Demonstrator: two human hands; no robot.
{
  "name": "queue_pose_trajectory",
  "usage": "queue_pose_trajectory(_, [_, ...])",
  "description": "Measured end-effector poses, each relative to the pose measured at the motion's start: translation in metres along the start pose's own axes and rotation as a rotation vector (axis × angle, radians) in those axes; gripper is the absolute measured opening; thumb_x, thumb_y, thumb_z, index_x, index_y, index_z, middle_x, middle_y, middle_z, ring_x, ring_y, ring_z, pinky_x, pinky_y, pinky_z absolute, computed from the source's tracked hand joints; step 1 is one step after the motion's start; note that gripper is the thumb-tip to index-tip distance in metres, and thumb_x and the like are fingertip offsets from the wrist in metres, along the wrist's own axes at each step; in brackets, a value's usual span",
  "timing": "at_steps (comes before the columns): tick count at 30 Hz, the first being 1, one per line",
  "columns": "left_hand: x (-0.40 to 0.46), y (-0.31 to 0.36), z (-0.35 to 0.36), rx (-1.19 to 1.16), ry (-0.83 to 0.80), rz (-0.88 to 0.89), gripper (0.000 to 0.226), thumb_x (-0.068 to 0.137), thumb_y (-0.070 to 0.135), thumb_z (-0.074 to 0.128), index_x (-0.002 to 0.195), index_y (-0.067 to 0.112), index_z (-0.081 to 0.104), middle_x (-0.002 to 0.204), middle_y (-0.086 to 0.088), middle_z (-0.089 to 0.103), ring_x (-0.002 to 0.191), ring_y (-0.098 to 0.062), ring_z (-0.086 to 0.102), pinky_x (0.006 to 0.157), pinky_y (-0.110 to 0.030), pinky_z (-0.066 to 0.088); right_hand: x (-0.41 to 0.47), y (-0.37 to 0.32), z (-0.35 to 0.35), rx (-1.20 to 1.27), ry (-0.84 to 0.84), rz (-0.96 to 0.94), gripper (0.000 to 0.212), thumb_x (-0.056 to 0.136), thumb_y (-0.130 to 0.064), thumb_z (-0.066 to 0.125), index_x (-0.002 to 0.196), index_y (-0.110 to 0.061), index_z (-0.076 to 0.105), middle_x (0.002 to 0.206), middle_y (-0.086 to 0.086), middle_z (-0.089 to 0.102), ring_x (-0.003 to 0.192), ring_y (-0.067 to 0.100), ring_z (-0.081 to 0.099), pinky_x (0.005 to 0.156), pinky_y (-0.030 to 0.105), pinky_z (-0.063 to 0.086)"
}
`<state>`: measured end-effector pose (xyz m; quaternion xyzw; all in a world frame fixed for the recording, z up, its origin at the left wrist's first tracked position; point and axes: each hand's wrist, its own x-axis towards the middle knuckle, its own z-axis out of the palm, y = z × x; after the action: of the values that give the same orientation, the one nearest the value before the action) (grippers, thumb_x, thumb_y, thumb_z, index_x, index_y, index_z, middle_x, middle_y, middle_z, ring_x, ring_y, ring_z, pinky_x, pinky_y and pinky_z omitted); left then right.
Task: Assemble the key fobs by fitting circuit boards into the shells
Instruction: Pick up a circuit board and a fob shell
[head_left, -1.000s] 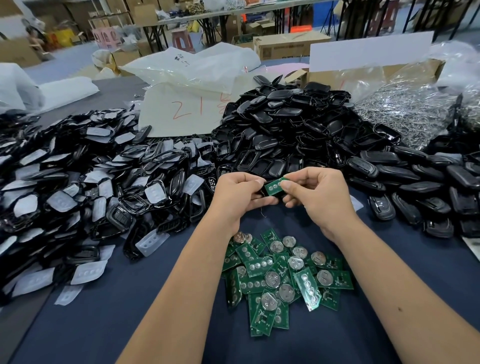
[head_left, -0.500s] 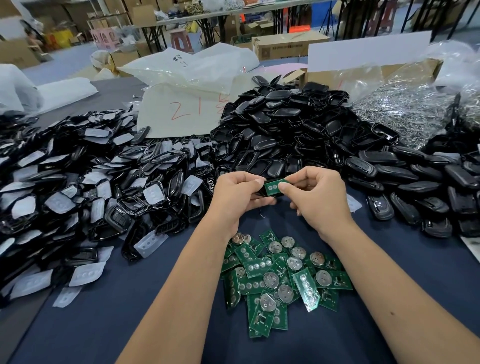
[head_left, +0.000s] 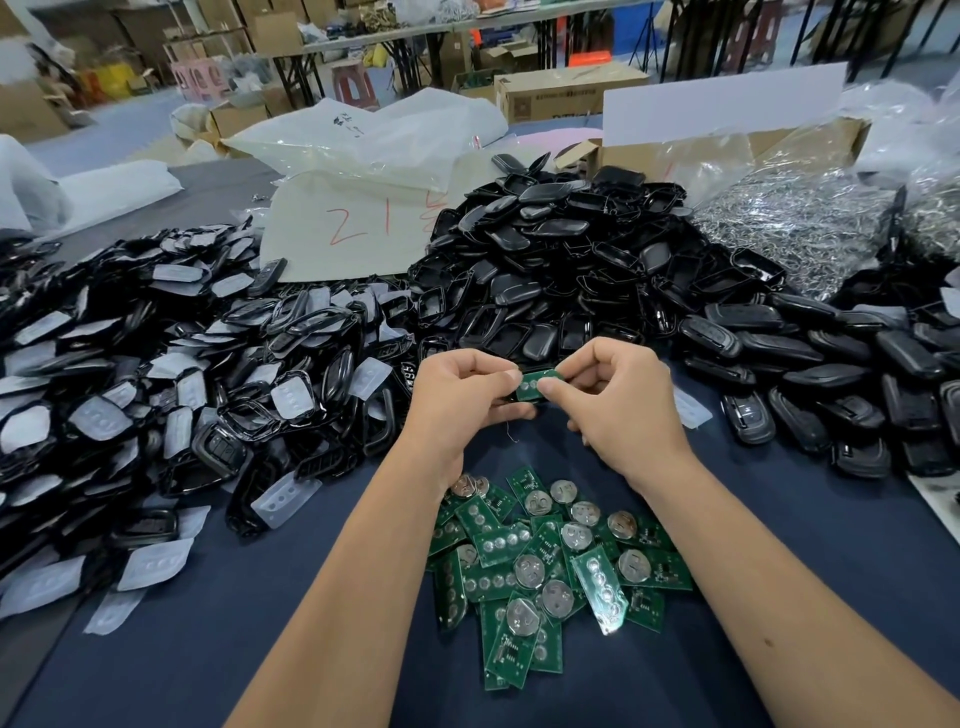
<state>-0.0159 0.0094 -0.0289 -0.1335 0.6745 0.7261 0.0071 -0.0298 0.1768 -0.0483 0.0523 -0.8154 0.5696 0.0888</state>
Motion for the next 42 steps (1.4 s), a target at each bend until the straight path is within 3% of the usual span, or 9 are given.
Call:
queue_pose_trajectory(12, [0.004,-0.002,-0.009,-0.005,-0.058,0.074,0.013,0.088,-0.011,0.072,0.094,-0.001,0.068,0.09,-0.02,0.071,0.069,-0.033,0.075,0.066,-0.026,0.061,0.0,-0.002,0.0,-0.001,0.072,0.033,0.034,0.073,-0.036,0.095,0.085,-0.025,0.066,0.067,-0.002,0.067,0.056,0.015,0.063,0.055,0.033,0.055])
queue_pose_trajectory(18, [0.003,0.002,-0.01,0.163,-0.127,0.139,0.013,0.09,-0.012,0.07,0.096,-0.001,0.067,0.086,-0.018,0.074,0.066,-0.025,0.071,0.065,-0.027,0.061,-0.001,-0.002,-0.005,0.139,-0.115,-0.007,0.021,0.083,-0.02,0.087,0.1,-0.028,0.079,0.083,0.001,0.072,0.077,0.027,0.071,0.05,0.03,0.055])
queue_pose_trajectory(21, [0.002,0.004,-0.011,0.189,-0.109,0.138,0.014,0.089,-0.007,0.074,0.098,0.003,0.07,0.084,-0.015,0.074,0.069,-0.024,0.069,0.066,-0.028,0.06,0.001,-0.002,-0.005,-0.015,-0.14,-0.074,0.01,0.082,-0.026,0.088,0.089,-0.027,0.08,0.075,-0.006,0.073,0.074,0.015,0.069,0.065,0.032,0.056])
queue_pose_trajectory(24, [0.002,0.003,-0.01,0.253,0.025,0.188,0.023,0.08,0.008,0.087,0.096,0.012,0.07,0.081,-0.007,0.075,0.07,-0.023,0.073,0.072,-0.032,0.061,-0.002,-0.005,-0.001,-0.214,-0.121,-0.117,0.028,0.082,-0.037,0.085,0.065,-0.025,0.068,0.055,-0.01,0.063,0.054,0.004,0.055,0.055,0.019,0.039])
queue_pose_trajectory(27, [0.003,0.002,-0.011,0.426,0.029,0.241,0.021,0.076,0.018,0.091,0.086,0.02,0.073,0.081,-0.001,0.078,0.085,-0.023,0.075,0.089,-0.043,0.06,-0.007,-0.009,0.003,-0.379,-0.115,-0.15,0.037,0.082,-0.043,0.083,0.059,-0.024,0.061,0.051,-0.009,0.057,0.051,0.006,0.052,0.053,0.024,0.035])
queue_pose_trajectory(29, [0.005,0.001,-0.013,0.479,0.029,0.246,0.02,0.075,0.021,0.091,0.084,0.022,0.073,0.081,0.0,0.077,0.085,-0.021,0.074,0.091,-0.046,0.059,-0.007,-0.011,0.005,-0.401,-0.088,-0.147,0.034,0.078,-0.044,0.086,0.062,-0.025,0.063,0.054,-0.01,0.058,0.055,0.004,0.055,0.054,0.024,0.036])
queue_pose_trajectory(32, [0.005,0.0,-0.01,0.567,0.023,0.268,0.019,0.076,0.023,0.091,0.084,0.024,0.075,0.083,0.001,0.077,0.084,-0.017,0.074,0.087,-0.038,0.06,-0.006,-0.011,0.004,-0.385,-0.077,-0.114,0.029,0.073,-0.044,0.09,0.073,-0.028,0.066,0.061,-0.011,0.06,0.061,0.002,0.057,0.055,0.022,0.035])
queue_pose_trajectory(36, [0.004,0.001,-0.009,0.643,0.044,0.291,0.023,0.075,0.025,0.093,0.09,0.024,0.075,0.086,0.008,0.074,0.078,-0.004,0.069,0.071,-0.011,0.054,-0.003,-0.009,0.0,-0.34,-0.121,-0.035,0.025,0.072,-0.042,0.093,0.077,-0.031,0.071,0.067,-0.01,0.066,0.065,0.003,0.061,0.058,0.023,0.041])
queue_pose_trajectory(42, [0.002,0.009,-0.018,0.585,-0.089,0.209,0.025,0.075,0.006,0.091,0.09,0.019,0.076,0.094,-0.003,0.076,0.076,-0.009,0.063,0.078,-0.022,0.057,-0.003,-0.011,0.0,-0.292,-0.134,0.031,0.025,0.07,-0.04,0.095,0.079,-0.03,0.074,0.069,-0.009,0.07,0.064,0.004,0.062,0.059,0.024,0.043])
